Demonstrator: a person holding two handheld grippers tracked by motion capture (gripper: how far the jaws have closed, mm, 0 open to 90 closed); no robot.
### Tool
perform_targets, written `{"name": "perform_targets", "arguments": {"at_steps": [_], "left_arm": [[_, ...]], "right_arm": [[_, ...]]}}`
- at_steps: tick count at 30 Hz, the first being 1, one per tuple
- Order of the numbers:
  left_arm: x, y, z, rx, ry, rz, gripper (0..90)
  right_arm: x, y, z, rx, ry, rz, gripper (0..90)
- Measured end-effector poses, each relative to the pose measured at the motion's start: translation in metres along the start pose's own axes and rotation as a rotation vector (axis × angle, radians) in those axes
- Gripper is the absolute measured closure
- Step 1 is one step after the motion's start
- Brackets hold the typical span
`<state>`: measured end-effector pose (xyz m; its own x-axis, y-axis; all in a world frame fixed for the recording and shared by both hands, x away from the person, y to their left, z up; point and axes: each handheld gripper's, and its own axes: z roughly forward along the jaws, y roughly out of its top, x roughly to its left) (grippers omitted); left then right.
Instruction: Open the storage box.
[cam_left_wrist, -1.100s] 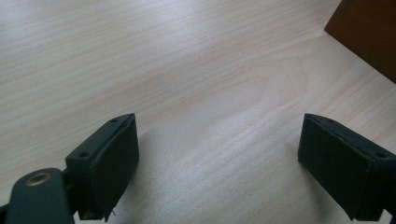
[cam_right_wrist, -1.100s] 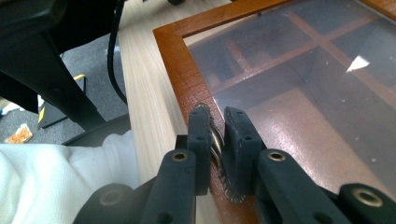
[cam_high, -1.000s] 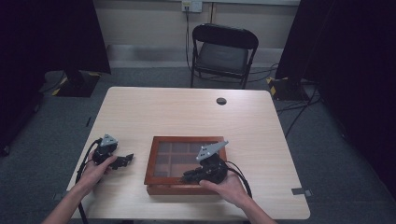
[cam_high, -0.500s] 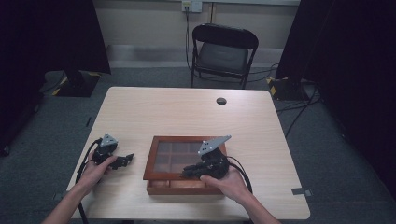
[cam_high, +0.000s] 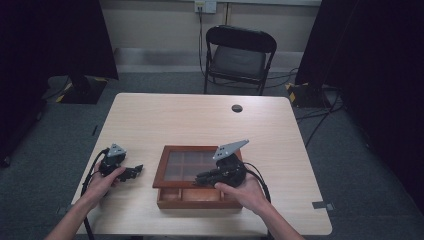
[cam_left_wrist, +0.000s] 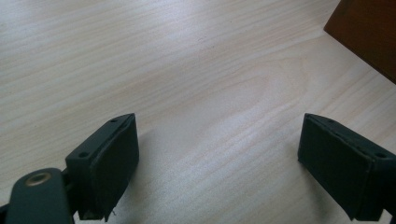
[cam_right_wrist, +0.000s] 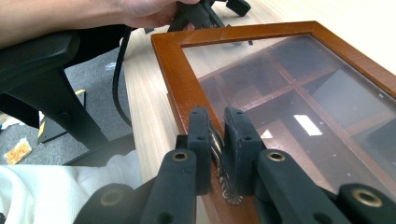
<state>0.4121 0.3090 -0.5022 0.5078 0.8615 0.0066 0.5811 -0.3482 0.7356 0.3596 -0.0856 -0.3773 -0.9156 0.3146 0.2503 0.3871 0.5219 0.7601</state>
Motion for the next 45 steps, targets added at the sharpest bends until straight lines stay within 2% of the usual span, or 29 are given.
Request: {"name": "perform_targets", "arguments": {"at_steps": [7, 45], "left_arm": [[0.000, 0.000, 0.000, 0.000, 0.000, 0.000, 12.0], [0.000, 0.000, 0.000, 0.001, 0.000, 0.000, 12.0]], "right_arm": [[-0.001, 0.007, -0.005, -0.016, -0.009, -0.002, 81.6], [-0.007, 0.025, -0.015, -0.032, -0.010, 0.022, 81.7]]}}
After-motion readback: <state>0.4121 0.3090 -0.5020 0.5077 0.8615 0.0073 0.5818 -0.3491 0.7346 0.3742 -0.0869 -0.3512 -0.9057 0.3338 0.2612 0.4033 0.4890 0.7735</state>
